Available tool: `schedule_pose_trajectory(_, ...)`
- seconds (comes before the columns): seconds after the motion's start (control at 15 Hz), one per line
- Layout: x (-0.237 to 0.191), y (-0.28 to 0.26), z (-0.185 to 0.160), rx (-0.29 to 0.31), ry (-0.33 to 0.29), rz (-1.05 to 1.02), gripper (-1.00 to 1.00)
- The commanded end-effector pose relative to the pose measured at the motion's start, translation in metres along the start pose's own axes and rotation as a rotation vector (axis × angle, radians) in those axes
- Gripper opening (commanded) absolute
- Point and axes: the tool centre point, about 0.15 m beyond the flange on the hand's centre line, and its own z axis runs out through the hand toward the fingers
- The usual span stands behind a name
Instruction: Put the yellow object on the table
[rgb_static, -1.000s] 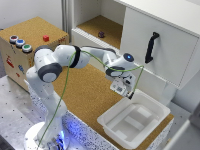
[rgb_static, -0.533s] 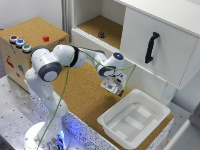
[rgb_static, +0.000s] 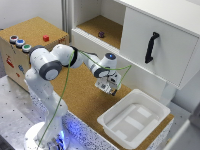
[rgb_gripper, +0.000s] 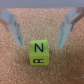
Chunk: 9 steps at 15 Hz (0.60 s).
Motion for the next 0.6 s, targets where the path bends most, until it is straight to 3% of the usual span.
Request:
schedule_pose_trajectory(0.0, -0.011, -0.006, -0.013, -0.040, 0.035, 0.001, 1.00)
schedule_pose_trajectory(0.33, -0.011, -0.006, -0.013, -0.040, 0.035, 0.001, 1.00)
schedule_pose_trajectory(0.4, 0.003, 0.001, -0.015, -0.002, 0.008, -0.038, 1.00)
schedule_pose_trajectory(0.53, 0.007, 0.009, -0.031, -0.023, 0.028, -0.085, 1.00)
